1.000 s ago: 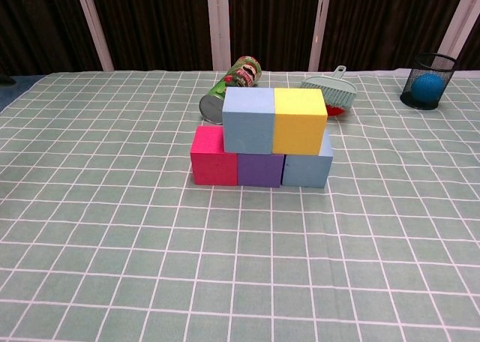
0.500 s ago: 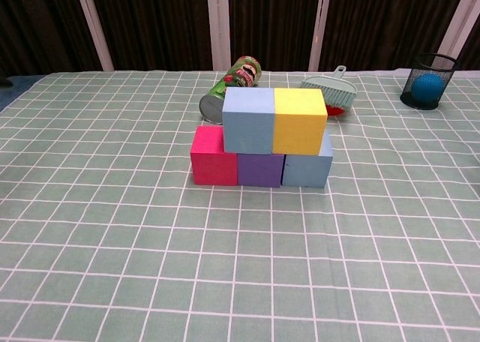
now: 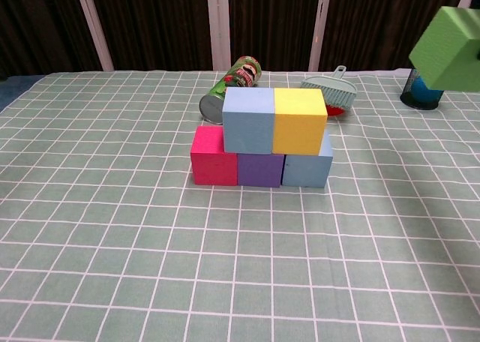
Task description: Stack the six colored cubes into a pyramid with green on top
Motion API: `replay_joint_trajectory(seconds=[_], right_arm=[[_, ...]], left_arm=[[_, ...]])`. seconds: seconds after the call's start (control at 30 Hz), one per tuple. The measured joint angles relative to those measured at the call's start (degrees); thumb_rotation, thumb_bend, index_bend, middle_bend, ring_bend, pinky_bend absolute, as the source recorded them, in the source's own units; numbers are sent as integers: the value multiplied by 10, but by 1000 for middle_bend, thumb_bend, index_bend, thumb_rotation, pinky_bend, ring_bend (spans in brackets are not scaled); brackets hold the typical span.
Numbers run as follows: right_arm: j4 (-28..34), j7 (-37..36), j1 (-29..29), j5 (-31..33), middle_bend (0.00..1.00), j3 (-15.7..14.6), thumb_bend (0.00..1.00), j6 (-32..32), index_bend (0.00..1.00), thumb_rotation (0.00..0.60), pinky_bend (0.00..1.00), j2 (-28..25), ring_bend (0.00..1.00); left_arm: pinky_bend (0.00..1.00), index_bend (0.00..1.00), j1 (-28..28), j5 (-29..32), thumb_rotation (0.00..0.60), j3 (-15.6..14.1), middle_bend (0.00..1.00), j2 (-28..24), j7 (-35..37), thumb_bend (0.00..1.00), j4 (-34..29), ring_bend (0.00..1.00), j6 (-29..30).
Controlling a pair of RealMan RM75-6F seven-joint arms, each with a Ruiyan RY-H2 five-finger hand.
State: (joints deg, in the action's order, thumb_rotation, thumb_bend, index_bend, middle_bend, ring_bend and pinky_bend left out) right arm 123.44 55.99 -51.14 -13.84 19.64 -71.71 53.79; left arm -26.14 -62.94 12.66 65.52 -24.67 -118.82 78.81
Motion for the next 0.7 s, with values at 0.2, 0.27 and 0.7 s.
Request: replay_joint_trajectory(seconds=[0.2,0.27,0.7], right_arm=[[2,99,-113,130,474,26,255,-64,113,600,12,49,266],[-5,126,-147,175,475,37,255,-87,113,600,12,68,271],[-126,210,-286,392,484,134,255,-253,113,600,12,204,282]], left_arm=[[51,0,-2,7,600,2,67,-14,0,121,-3,22,-8],[51,0,-2,9,600,6,67,-19,2,121,-4,22,-7],[51,0,2,24,600,27,67,-47,35,121,-4,22,-4]])
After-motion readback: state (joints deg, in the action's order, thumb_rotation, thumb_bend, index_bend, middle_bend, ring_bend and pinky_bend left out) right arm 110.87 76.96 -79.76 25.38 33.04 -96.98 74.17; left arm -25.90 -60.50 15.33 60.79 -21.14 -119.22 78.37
